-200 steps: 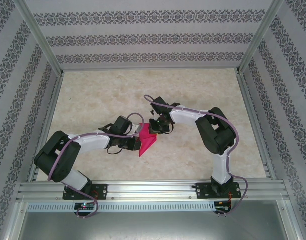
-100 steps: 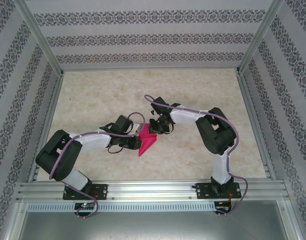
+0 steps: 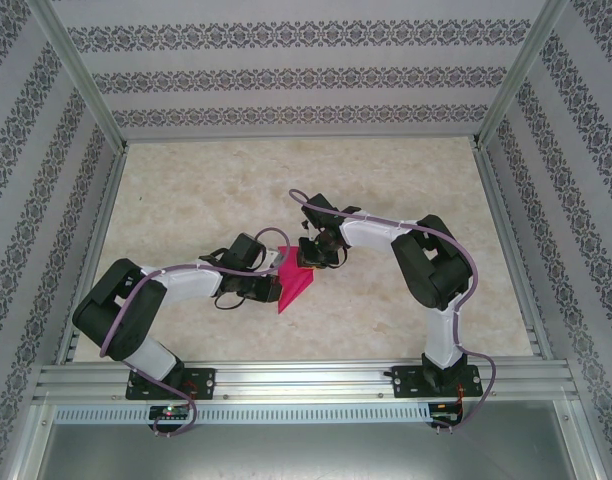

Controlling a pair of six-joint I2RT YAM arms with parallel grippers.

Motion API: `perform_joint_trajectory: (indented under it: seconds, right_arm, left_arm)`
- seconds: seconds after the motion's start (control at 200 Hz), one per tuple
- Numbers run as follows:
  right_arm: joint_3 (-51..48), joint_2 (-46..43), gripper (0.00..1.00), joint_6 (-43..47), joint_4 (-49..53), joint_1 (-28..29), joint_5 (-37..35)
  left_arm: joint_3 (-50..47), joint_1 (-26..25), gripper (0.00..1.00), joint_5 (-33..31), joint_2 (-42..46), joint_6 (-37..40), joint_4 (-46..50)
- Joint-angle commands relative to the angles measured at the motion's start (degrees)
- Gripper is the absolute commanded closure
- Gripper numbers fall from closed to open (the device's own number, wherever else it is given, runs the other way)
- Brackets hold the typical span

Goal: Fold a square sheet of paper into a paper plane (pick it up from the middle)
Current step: Third fold the triangle at the center of the table.

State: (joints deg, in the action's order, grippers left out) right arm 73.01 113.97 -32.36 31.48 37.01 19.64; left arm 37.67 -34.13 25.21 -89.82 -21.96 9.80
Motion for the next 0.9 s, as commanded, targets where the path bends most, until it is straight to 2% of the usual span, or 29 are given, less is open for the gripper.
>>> perform_joint_trajectory:
  seconds: [0.0,0.315,0.684,0.894]
  right_arm:
    - [-0.22,1.07,0.81,-1.05,-1.43,0.09,-0.19]
    - [0.54,-0.22,0.8,-1.37,-1.32,0.07,0.1]
    - [-2.71,-10.37,0.74,-3.44,-4.9,-1.29,0.04]
    - [-1.89,-7.65,0.75,-2.96,-4.05,-1.35,-0.9]
  left_arm:
    - [-1.01,0.86,0.93,-0.03,-0.87,-1.26,-2.24]
    - [0.73,0.91,0.93,0.11,-3.2,1.38,-1.35]
    - [1.51,0.9,0.93,0.82,-2.95,3.78,-0.29]
    - [2.56,0.91,0.92,1.69,-1.96,5.02,0.49]
